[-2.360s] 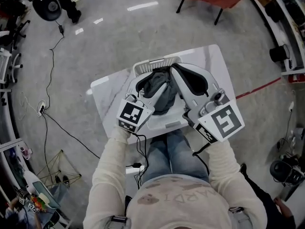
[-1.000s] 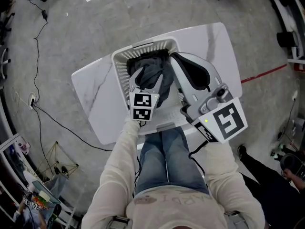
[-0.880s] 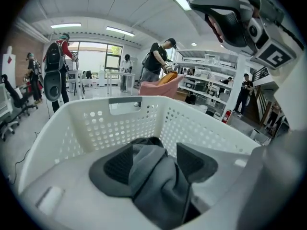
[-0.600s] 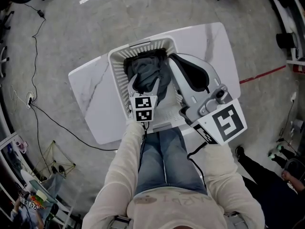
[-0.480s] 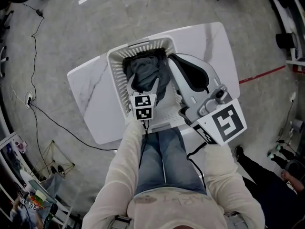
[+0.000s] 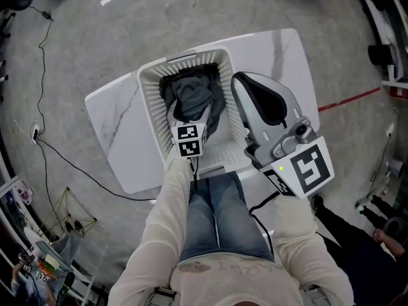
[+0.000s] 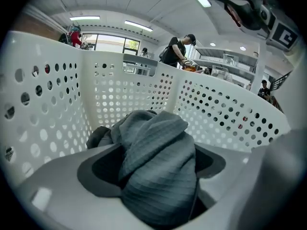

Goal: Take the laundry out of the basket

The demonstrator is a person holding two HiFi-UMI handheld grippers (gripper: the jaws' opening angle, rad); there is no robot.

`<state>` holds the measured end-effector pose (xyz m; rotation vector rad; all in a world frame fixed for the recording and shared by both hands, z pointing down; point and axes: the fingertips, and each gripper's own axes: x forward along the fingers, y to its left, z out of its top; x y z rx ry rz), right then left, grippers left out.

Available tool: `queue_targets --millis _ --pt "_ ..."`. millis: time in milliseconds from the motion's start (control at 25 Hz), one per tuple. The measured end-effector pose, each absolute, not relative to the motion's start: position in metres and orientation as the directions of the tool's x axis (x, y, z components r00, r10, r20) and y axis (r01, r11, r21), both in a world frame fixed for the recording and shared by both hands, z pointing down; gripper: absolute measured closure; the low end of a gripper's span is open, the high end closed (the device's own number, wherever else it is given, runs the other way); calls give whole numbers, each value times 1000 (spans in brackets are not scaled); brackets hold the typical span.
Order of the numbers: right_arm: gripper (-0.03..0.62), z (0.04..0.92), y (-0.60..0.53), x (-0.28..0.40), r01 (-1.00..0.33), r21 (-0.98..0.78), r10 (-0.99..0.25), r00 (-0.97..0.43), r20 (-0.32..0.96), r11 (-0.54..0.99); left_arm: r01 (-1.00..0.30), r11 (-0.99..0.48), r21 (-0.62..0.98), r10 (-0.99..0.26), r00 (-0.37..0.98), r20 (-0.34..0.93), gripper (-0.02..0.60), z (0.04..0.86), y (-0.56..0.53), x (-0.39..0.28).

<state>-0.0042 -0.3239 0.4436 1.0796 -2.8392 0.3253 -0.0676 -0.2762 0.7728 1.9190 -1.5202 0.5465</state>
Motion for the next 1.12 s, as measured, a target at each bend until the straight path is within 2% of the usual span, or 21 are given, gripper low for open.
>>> queue_targets --millis 440,840,1120 --pt "565 455 -329 23 -705 -178 -682 -709 179 687 -974 -166 153 -684 226 694 177 787 -284 -66" --pt "565 456 -328 30 -708 -182 -686 -706 174 682 -975 -191 113 -658 212 723 393 774 -283 -66" --pt "565 446 -324 29 -703 -177 -685 -711 160 688 -969 -175 174 -664 247 706 433 742 -283 -64"
